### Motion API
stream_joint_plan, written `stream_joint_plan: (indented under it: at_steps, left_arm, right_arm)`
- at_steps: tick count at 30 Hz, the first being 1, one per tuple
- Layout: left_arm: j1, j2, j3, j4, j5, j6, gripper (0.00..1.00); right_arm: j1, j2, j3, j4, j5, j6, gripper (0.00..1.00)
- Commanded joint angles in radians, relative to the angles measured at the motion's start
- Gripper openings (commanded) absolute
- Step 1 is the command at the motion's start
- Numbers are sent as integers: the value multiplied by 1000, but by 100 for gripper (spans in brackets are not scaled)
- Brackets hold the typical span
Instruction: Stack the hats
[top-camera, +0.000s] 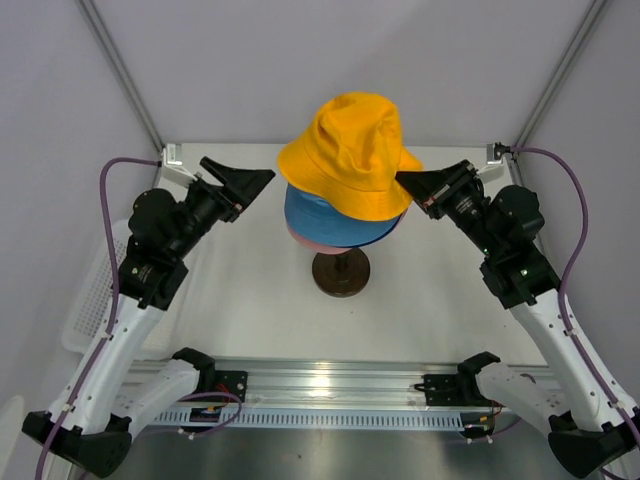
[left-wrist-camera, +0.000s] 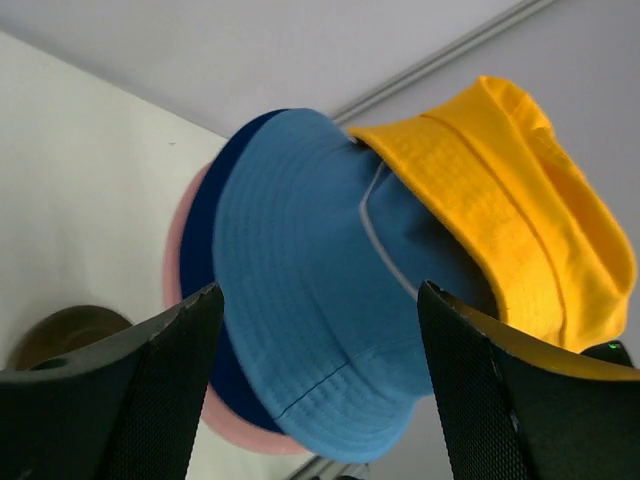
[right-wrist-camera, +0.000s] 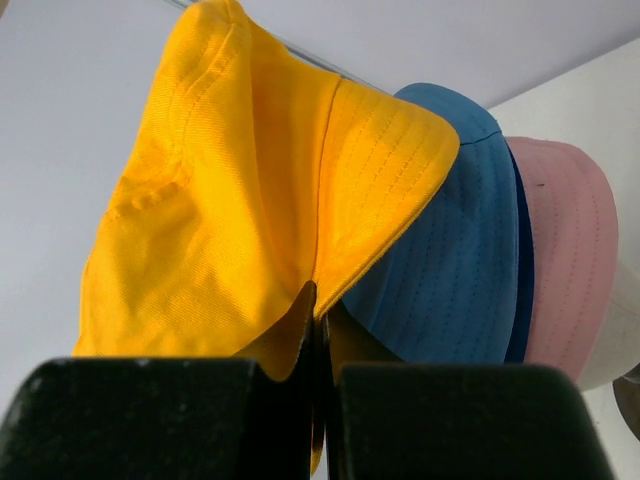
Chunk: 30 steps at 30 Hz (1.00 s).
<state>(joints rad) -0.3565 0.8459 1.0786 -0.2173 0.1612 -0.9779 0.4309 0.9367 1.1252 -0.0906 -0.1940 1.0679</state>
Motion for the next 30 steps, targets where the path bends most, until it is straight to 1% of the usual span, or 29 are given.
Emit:
stream_joint_plan:
  at_steps: [1, 7, 10, 11, 14, 21, 22, 23, 24, 25, 26, 28, 29, 30]
  left_arm:
    - [8, 13, 30, 246, 135, -122, 81]
    - [7, 41, 17, 312, 163, -166, 80]
    - [7, 50, -9, 386, 181, -200, 79]
    - [7, 59, 1, 406, 205, -205, 75]
    - [-2, 111, 56, 418, 251, -194, 68]
    - [-39, 206, 156, 395, 284, -176, 66]
    - [-39, 229, 162, 392, 291, -177, 63]
    - [-39, 239, 182, 389, 297, -177, 55]
    - [-39, 248, 202, 386, 302, -177, 51]
    - [-39, 263, 216, 386, 304, -179, 45]
    - [-39, 268, 221, 388, 307, -182, 30]
    - [-39, 275, 250, 375, 313, -183, 12]
    - [-39, 277, 260, 362, 311, -180, 1]
    - [-39, 275, 270, 355, 310, -177, 1]
  right_arm:
    - [2, -45, -7, -6, 25, -25, 1]
    - [2, -50, -33, -3, 28, -32, 3]
    - [3, -33, -35, 9, 21, -36, 3]
    - [3, -29, -31, 14, 16, -36, 3]
    - [2, -7, -25, 29, 2, -37, 3]
    - [3, 25, -10, 45, 4, -42, 4]
    - [2, 28, -5, 43, 1, -43, 4]
    - [2, 34, -1, 43, -1, -45, 4]
    - [3, 40, 4, 37, -1, -46, 4]
    - [2, 43, 8, 37, -2, -48, 4]
    - [2, 45, 11, 34, -2, -49, 4]
    - [3, 45, 21, 29, 5, -55, 4]
    - [3, 44, 25, 25, 10, -57, 4]
    - [3, 44, 30, 22, 13, -56, 4]
